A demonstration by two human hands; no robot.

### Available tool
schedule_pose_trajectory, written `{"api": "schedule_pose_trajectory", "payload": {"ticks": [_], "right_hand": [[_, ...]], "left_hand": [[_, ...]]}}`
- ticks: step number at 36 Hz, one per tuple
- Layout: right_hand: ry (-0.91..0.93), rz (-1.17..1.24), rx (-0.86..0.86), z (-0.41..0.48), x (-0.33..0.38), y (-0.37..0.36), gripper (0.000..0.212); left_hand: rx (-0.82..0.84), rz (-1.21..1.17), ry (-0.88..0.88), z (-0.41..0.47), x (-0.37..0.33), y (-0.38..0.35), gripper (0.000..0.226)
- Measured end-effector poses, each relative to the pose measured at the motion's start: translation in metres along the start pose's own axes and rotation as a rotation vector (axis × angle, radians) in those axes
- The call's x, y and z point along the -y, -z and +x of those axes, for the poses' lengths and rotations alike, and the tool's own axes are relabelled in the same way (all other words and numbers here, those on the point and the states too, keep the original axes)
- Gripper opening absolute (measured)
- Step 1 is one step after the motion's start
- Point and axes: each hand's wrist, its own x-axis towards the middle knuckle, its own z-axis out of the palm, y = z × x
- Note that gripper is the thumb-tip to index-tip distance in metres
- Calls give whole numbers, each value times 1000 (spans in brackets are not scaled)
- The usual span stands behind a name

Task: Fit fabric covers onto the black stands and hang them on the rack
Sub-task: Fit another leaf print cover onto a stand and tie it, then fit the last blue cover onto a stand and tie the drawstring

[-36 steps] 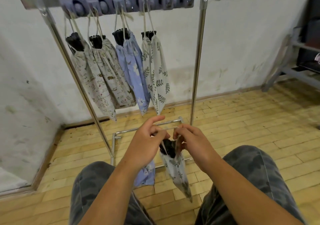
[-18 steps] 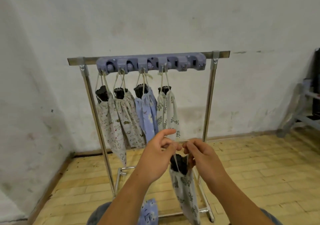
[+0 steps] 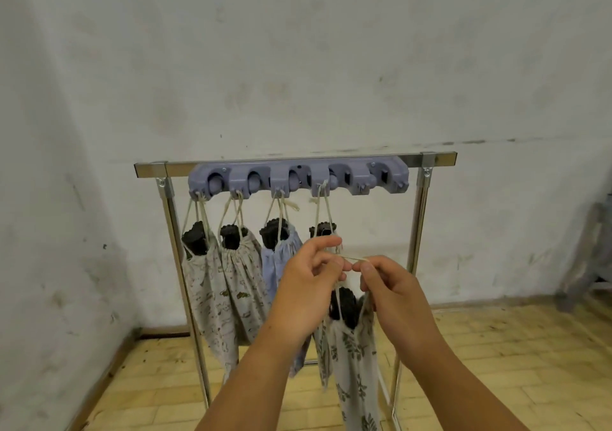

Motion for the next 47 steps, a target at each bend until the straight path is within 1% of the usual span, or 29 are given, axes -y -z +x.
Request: {"api": "schedule_pose_trajectory", "payload": {"ticks": [6,11,17,22,28,32,36,41,47], "right_hand": [[34,39,-65,38,9,4,24],[71,63,-135,70,16,0,22],[83,103,-231,102,19,0,22],[77,101,-241,120,21,7,21],[52,89,-253,138,22,9,24],[9,104,-249,143,14,10,19],[-17,60,-224,144,4,9,21],[13,-2,-189,144,-8,9,20],[29,8,-177,136,-25,6,17]], "left_hand": [[-2,-30,-36,38,-11,-7,26],[-61,-100,-64,64,-21,-16,21],[-113,-158,-56,95,-31,-30,17],[-155,-150,-82,115,-32,-37,10],[-207,-121,-104,135,-29,-45,11],[-196,-122,-86,139,-24,-53,11],[-195,-125,-54,141,-13,-56,10],[-188,-125,-41,142,-3,-56,10],[-186,-101,-43,138,11,-58,3]]}}
